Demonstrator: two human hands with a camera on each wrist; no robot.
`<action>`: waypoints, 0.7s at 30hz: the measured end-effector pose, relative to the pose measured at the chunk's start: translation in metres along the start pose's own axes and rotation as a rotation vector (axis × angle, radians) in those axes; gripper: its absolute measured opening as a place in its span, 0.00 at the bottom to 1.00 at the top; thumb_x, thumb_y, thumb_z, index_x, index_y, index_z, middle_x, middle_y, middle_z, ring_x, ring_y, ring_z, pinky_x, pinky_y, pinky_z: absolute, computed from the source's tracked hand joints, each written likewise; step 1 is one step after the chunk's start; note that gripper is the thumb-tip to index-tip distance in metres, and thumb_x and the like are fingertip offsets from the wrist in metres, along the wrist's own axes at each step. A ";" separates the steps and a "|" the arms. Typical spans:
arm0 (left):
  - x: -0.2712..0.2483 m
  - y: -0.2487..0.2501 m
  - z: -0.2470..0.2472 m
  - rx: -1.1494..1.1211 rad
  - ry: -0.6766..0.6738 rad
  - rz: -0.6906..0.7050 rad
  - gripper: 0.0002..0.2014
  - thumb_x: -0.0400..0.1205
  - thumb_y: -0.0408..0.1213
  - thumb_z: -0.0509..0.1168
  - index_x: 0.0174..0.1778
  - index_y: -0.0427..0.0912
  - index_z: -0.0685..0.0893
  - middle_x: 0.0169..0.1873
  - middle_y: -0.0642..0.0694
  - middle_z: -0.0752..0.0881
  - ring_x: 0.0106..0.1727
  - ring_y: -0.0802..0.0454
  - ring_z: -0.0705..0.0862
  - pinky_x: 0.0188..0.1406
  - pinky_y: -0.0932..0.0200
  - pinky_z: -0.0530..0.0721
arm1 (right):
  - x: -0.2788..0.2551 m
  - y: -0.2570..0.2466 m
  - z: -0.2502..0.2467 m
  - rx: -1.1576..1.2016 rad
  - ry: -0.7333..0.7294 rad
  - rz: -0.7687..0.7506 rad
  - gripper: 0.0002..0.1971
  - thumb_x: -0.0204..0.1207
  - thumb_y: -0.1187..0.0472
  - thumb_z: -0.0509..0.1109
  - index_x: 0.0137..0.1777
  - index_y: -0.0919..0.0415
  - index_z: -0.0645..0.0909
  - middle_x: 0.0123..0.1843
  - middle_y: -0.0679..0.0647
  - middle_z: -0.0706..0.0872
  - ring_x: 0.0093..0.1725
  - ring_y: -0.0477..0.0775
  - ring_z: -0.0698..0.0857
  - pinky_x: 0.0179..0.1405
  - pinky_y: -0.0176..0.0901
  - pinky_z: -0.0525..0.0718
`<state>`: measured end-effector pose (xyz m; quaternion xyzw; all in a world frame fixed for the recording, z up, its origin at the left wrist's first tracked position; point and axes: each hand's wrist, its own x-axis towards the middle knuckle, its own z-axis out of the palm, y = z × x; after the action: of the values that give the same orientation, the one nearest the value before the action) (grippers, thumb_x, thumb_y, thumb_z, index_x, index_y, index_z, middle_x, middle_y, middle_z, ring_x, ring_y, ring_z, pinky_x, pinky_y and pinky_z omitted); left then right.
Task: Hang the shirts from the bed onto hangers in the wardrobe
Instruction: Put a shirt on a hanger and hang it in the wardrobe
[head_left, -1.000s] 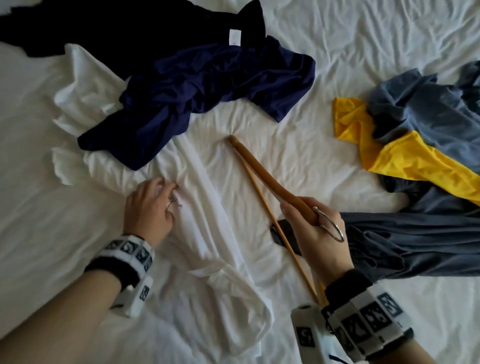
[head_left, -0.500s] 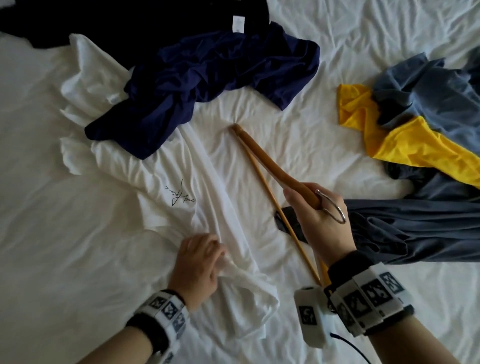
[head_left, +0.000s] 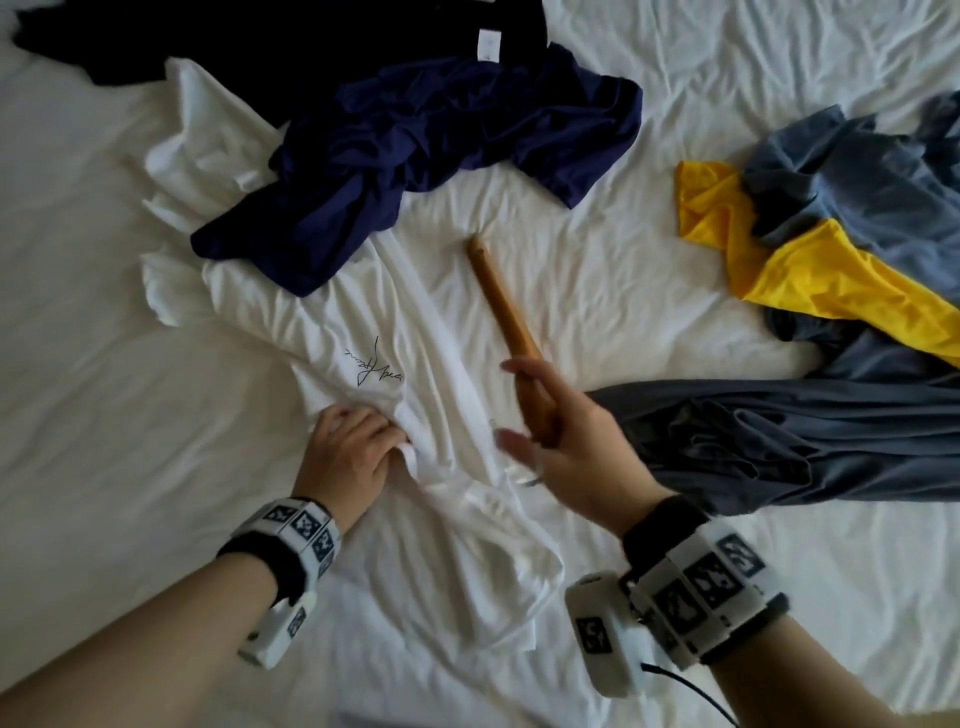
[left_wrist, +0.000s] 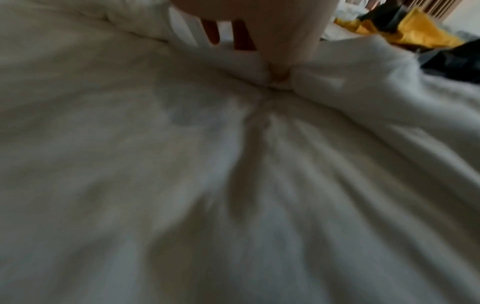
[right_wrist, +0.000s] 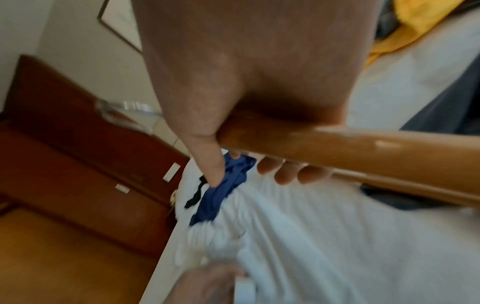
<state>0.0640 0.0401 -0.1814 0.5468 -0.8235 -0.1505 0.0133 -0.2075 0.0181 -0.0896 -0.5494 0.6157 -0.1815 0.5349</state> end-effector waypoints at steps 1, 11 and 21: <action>0.005 0.005 -0.002 -0.060 -0.016 -0.016 0.13 0.72 0.36 0.59 0.44 0.46 0.88 0.40 0.48 0.87 0.43 0.43 0.86 0.52 0.49 0.76 | -0.004 -0.003 0.012 -0.055 -0.015 -0.036 0.26 0.73 0.56 0.78 0.69 0.40 0.73 0.40 0.43 0.77 0.36 0.40 0.75 0.44 0.39 0.75; -0.005 0.080 -0.157 -0.475 -0.069 0.064 0.16 0.82 0.57 0.51 0.52 0.58 0.82 0.32 0.52 0.86 0.35 0.55 0.82 0.30 0.71 0.66 | -0.079 -0.101 0.026 0.064 0.050 -0.281 0.30 0.76 0.72 0.63 0.67 0.35 0.72 0.49 0.41 0.75 0.33 0.44 0.79 0.34 0.40 0.77; 0.015 0.132 -0.397 -0.438 0.297 0.214 0.14 0.85 0.53 0.61 0.46 0.51 0.88 0.30 0.54 0.83 0.33 0.57 0.82 0.35 0.54 0.81 | -0.144 -0.260 -0.083 -0.021 0.217 -0.528 0.30 0.72 0.75 0.64 0.64 0.39 0.75 0.46 0.39 0.77 0.34 0.39 0.77 0.36 0.28 0.75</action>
<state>0.0136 -0.0192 0.2303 0.4568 -0.8136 -0.2406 0.2673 -0.1785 0.0274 0.2172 -0.6735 0.5069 -0.3659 0.3944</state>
